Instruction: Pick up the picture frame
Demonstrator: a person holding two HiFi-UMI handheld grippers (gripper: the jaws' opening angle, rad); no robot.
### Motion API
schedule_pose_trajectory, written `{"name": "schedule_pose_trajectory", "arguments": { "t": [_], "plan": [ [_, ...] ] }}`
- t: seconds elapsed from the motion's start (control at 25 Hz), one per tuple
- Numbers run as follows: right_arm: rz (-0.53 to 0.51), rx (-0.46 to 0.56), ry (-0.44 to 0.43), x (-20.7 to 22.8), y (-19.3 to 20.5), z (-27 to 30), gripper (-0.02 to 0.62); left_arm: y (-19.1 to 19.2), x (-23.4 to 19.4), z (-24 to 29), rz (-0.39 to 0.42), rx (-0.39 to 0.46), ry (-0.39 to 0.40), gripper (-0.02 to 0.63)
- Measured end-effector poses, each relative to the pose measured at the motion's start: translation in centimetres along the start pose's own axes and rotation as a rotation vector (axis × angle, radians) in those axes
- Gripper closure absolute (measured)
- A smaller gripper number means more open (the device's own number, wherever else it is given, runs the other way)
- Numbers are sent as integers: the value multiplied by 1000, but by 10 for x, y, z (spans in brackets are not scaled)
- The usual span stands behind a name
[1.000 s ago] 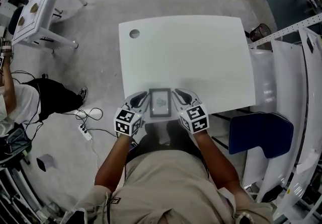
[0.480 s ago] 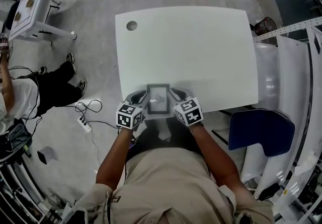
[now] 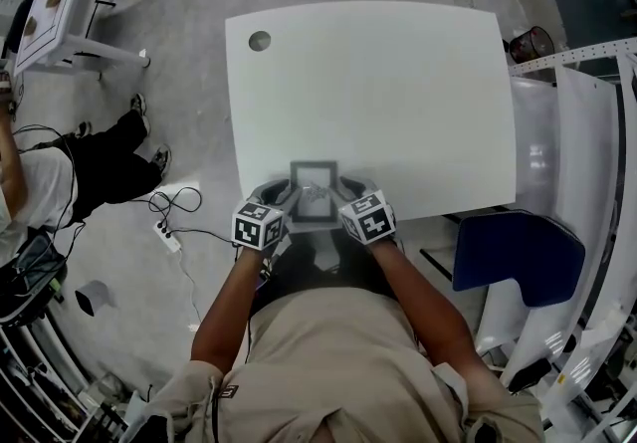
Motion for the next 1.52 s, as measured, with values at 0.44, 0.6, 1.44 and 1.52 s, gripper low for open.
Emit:
{"name": "schedule_pose_trajectory", "arguments": {
  "t": [0.44, 0.6, 1.44, 1.52],
  "plan": [
    [94, -17, -52, 2, 8, 12, 483, 12, -6, 9, -26, -23, -15, 469],
    [129, -26, -79, 3, 9, 14, 483, 13, -8, 8, -47, 2, -20, 477],
    [125, 62, -40, 2, -6, -8, 512, -2, 3, -6, -39, 107, -29, 518],
    [116, 81, -35, 0, -9, -15, 517, -7, 6, -12, -25, 121, -33, 522]
  ]
}}
Point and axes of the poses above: the fingertips, and each gripper's own axes: z forward along the fingers, x to its right, y out of its underside, the point moved 7 cm from there along -z, backward along the fingers, and after that the axes turned 5 degrees about y, right-handed, at the moved point
